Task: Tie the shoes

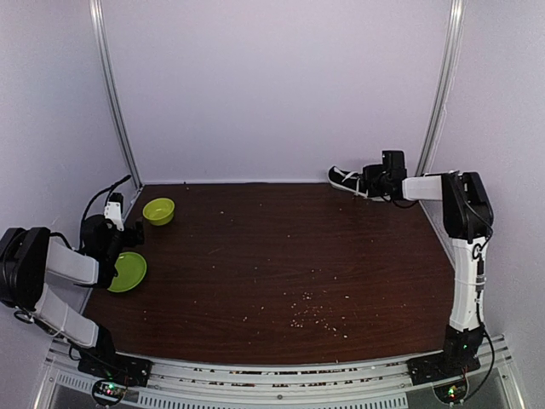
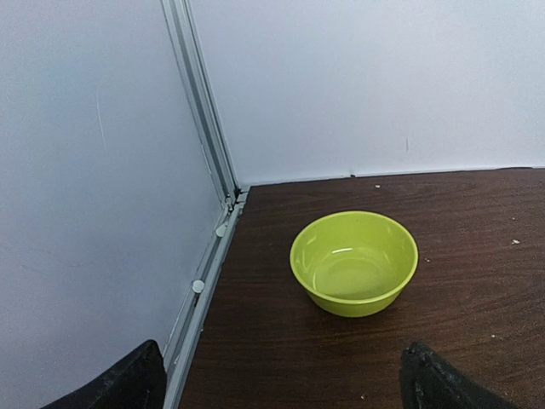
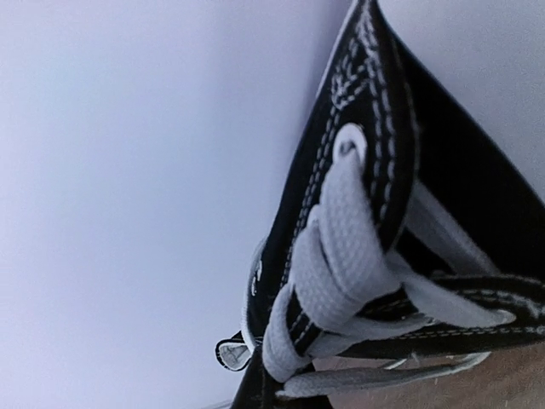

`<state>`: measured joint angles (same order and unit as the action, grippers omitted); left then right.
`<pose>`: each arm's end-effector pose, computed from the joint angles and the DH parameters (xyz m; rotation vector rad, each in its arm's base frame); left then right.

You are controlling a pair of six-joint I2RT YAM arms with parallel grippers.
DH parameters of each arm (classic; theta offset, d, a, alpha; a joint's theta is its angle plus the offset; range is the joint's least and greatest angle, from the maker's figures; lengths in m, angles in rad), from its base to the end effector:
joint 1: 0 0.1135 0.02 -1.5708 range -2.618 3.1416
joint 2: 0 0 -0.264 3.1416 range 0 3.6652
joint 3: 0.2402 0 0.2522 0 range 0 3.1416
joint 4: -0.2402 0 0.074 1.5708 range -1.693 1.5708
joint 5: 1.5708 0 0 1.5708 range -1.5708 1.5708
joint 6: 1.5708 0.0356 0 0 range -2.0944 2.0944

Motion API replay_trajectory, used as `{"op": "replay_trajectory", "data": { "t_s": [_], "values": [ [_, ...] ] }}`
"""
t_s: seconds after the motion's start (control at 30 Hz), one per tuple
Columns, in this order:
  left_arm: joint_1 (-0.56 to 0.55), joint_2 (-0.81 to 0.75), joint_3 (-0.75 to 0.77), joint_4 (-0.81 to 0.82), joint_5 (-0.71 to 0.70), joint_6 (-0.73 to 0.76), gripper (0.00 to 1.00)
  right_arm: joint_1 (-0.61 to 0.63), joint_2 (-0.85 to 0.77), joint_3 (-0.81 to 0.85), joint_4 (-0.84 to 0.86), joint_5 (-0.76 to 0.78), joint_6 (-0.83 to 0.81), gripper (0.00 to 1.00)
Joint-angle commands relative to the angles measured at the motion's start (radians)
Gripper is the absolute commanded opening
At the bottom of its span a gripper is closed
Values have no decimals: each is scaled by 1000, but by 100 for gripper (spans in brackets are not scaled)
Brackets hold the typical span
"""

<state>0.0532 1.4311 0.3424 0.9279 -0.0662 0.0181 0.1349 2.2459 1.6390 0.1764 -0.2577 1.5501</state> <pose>0.2576 0.0161 0.1682 -0.0792 1.7307 0.1098 0.5130 0.0788 0.1839 1.3167 1.8260 1.2670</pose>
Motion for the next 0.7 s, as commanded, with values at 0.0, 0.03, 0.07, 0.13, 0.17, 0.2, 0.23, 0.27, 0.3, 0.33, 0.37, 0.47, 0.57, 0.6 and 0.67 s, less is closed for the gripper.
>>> {"op": "replay_trajectory", "data": {
  "t_s": [0.0,0.03,0.07,0.13,0.17,0.2,0.23,0.27,0.3,0.33,0.37,0.47,0.57,0.6,0.67],
  "values": [
    [5,-7,0,60,10,11,98,7,-266,-168,161,-143,-182,0],
    [4,-9,0,59,9,12,98,10,-317,-229,162,-166,-208,0],
    [5,-8,0,60,8,11,98,15,-370,-277,149,-187,-250,0],
    [5,-7,1,59,9,11,98,33,-480,-350,57,-220,-356,0],
    [5,-7,0,60,9,11,98,43,-539,-396,-12,-227,-413,0],
    [5,-8,0,60,10,11,98,51,-597,-431,-55,-230,-458,0],
    [5,-8,0,59,10,11,98,59,-656,-469,-90,-236,-495,0],
    [4,-8,0,59,10,11,98,64,-714,-507,-115,-243,-524,0],
    [5,-8,1,59,10,11,98,68,-778,-550,-131,-251,-550,0],
    [5,-8,0,60,9,11,98,71,-833,-591,-146,-254,-566,0],
    [5,-7,0,59,9,11,98,71,-892,-626,-164,-259,-584,0],
    [4,-7,0,60,10,11,98,69,-1040,-686,-269,-245,-672,0],
    [5,-8,0,59,10,10,98,62,-1161,-702,-378,-226,-752,0],
    [4,-8,0,60,10,11,98,62,-1189,-708,-405,-228,-771,0],
    [5,-8,0,60,9,10,98,66,-1246,-737,-427,-268,-790,0]
  ]
}}
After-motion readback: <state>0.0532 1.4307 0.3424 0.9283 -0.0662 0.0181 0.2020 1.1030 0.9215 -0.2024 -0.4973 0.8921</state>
